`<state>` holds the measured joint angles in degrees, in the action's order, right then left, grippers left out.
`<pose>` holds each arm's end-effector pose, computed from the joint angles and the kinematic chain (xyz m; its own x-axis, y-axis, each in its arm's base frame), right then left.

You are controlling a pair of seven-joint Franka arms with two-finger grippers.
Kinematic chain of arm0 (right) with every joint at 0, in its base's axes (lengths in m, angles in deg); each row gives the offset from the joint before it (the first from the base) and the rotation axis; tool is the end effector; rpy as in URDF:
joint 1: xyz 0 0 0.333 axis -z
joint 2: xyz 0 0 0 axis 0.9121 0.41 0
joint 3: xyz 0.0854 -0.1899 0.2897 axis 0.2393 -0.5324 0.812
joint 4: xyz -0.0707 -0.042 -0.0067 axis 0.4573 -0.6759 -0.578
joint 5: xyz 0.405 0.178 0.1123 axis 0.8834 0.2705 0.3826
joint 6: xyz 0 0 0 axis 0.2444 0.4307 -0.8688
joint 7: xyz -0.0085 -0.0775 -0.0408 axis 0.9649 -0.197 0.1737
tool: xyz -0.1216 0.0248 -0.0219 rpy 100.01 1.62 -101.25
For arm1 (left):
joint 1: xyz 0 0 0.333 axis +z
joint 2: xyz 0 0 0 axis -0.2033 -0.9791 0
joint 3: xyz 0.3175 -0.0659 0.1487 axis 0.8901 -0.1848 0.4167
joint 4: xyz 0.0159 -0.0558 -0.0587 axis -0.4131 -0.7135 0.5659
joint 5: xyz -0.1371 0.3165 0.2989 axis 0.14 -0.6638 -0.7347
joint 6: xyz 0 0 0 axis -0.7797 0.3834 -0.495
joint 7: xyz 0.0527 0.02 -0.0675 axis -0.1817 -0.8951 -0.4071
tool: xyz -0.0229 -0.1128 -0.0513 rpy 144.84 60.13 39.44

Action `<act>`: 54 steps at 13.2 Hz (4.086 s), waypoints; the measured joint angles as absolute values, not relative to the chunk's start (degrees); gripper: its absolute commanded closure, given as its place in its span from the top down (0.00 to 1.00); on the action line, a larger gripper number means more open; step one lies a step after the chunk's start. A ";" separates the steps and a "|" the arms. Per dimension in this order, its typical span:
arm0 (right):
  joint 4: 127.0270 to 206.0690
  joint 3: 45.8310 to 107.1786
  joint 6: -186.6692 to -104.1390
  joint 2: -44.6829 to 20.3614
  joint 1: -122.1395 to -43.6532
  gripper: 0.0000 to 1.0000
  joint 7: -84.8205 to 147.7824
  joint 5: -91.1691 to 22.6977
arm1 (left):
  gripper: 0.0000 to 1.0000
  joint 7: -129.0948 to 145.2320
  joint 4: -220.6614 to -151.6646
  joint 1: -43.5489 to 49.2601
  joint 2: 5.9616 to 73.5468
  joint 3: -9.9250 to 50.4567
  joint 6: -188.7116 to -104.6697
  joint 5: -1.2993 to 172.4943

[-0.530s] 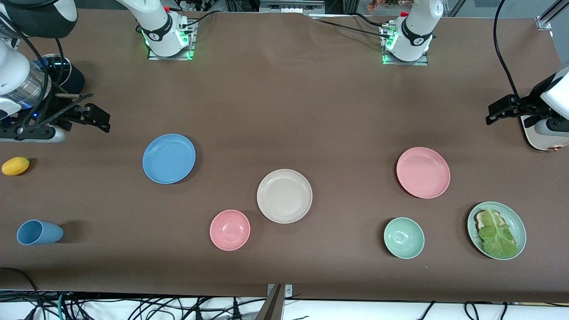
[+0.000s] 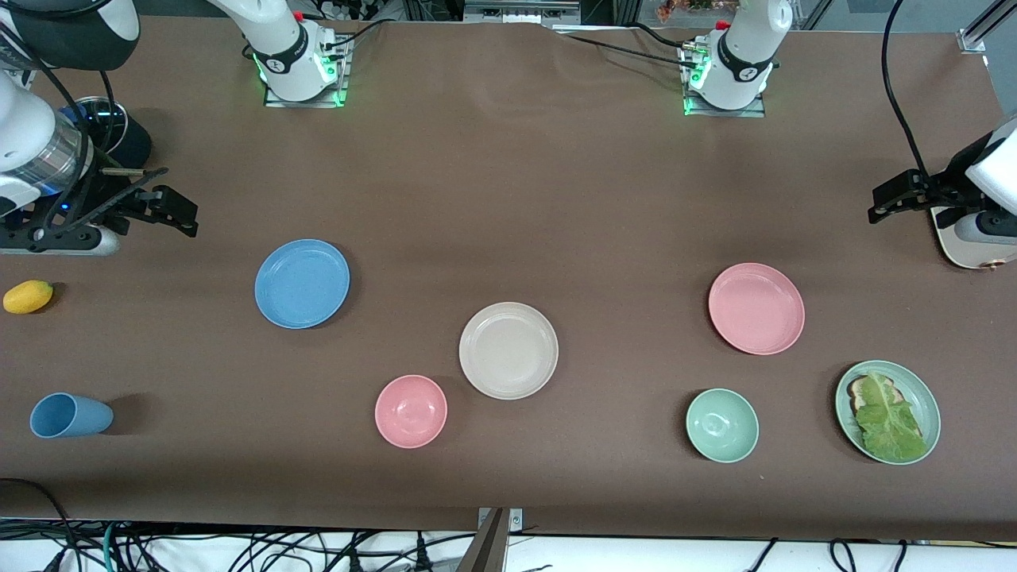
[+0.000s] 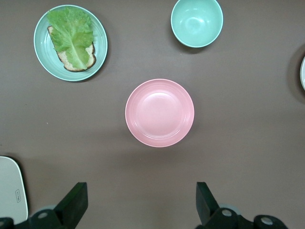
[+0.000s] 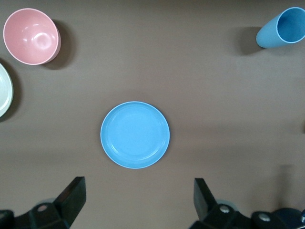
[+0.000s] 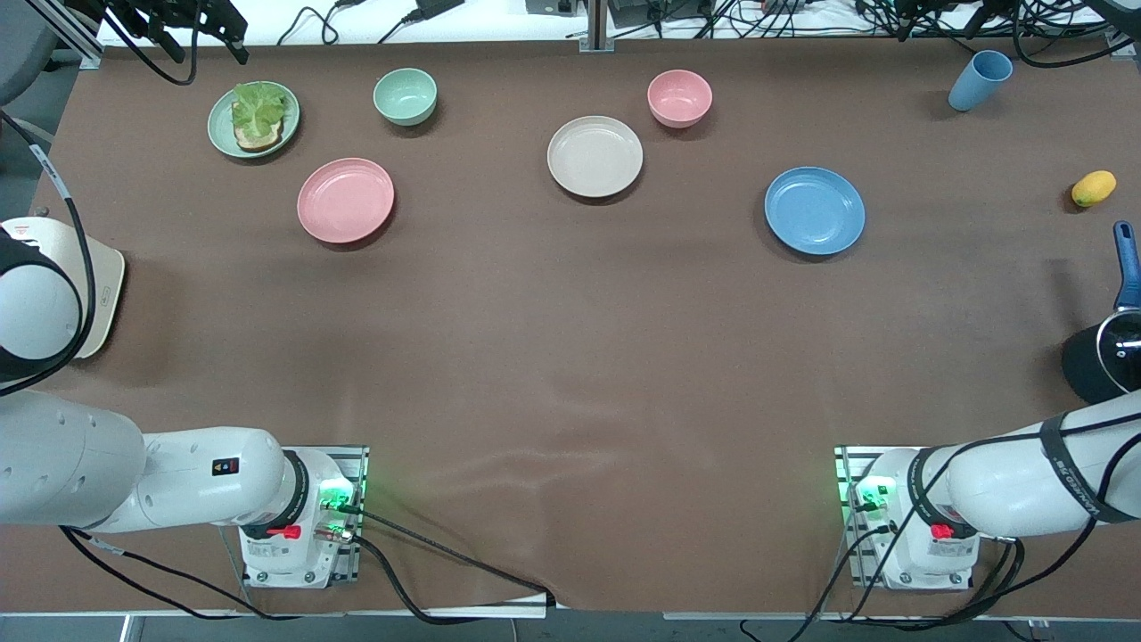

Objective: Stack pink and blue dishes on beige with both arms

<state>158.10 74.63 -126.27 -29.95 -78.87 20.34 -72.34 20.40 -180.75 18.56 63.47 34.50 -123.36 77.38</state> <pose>0.6577 0.0675 0.5890 1.0000 -0.0032 0.0069 -0.0034 -0.9995 0.0327 0.6311 0.0302 0.5921 0.9978 -0.0525 -0.0410 -0.0517 -0.9985 0.0200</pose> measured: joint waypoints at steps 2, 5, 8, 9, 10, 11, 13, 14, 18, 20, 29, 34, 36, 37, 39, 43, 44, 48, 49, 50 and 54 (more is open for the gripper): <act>158.17 73.79 -126.32 -29.88 -78.33 1.00 22.35 -72.34 | 1.00 20.41 -180.75 18.56 63.46 34.49 -123.36 77.38; 158.24 73.05 -126.47 -29.48 -77.37 1.00 23.98 -72.33 | 1.00 20.40 -180.75 18.56 63.45 34.50 -123.36 77.38; 158.22 73.07 -127.29 -29.46 -77.37 1.00 24.03 -72.33 | 1.00 20.40 -180.75 18.55 63.45 34.49 -123.36 77.38; 158.21 73.07 -127.61 -29.46 -77.37 1.00 24.07 -72.33 | 1.00 20.40 -180.75 18.55 63.45 34.49 -123.36 77.38; 158.21 73.07 -127.68 -29.45 -77.37 1.00 24.10 -72.33 | 1.00 20.40 -180.75 18.54 63.45 34.49 -123.37 77.38; 158.21 73.07 -127.71 -29.46 -77.37 1.00 24.13 -72.33 | 1.00 20.40 -180.75 18.53 63.45 34.49 -123.36 77.38; 158.21 73.07 -127.75 -29.45 -77.37 1.00 24.17 -72.33 | 1.00 20.41 -180.75 18.53 63.45 34.49 -123.37 77.38; 158.21 73.07 -127.76 -29.45 -77.37 1.00 24.18 -72.33 | 1.00 20.40 -180.75 18.53 63.45 34.49 -123.36 77.38; 158.21 73.07 -127.80 -29.45 -77.37 1.00 24.22 -72.33 | 1.00 20.40 -180.75 18.52 63.45 34.49 -123.37 77.38; 158.21 73.07 -127.81 -29.45 -77.37 1.00 24.23 -72.33 | 1.00 20.41 -180.75 18.52 63.44 34.49 -123.37 77.38; 158.21 73.07 -127.83 -29.45 -77.37 1.00 24.26 -72.33 | 1.00 20.40 -180.75 18.49 63.44 34.49 -123.37 77.38; 158.21 73.07 -127.83 -29.45 -77.37 1.00 24.27 -72.33 | 1.00 20.44 -180.76 18.48 63.13 34.49 -123.36 77.39; 158.21 73.07 -127.85 -29.45 -77.37 1.00 24.27 -72.33 | 1.00 20.45 -180.77 18.48 62.26 34.49 -123.37 77.39; 158.21 73.07 -127.86 -29.45 -77.37 1.00 24.27 -72.33 | 1.00 20.47 -180.78 18.49 61.65 34.49 -123.37 77.39; 158.21 73.07 -127.87 -29.45 -77.37 1.00 24.27 -72.33 | 1.00 20.49 -180.80 18.50 59.85 34.49 -123.56 77.39; 158.20 73.07 -129.00 -29.42 -77.35 1.00 24.27 -72.33 | 1.00 20.51 -180.98 18.55 52.92 34.50 -126.89 77.50; 158.19 73.07 -129.26 -29.42 -77.34 1.00 24.27 -72.33 | 1.00 20.51 -180.99 18.56 50.59 34.51 -128.25 77.52; 158.16 73.07 -131.12 -29.41 -77.33 1.00 24.27 -72.33 | 1.00 20.72 -181.24 21.46 41.71 34.81 -133.85 77.89; 158.14 73.08 -131.51 -29.41 -77.34 1.00 24.27 -72.33 | 1.00 21.50 -181.45 22.28 39.87 34.81 -136.17 77.89; 158.14 73.08 -131.69 -29.41 -77.33 1.00 24.26 -72.33 | 1.00 22.70 -182.21 22.68 38.33 34.83 -139.04 77.89; 158.14 73.04 -132.11 -29.13 -77.28 1.00 24.25 -72.33 | 1.00 25.46 -192.42 22.64 37.90 34.69 -155.27 77.89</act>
<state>158.14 73.04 -132.11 -29.13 -77.28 24.25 -72.33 25.46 -192.42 22.64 37.90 34.69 -155.27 77.89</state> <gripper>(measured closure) 0.000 0.000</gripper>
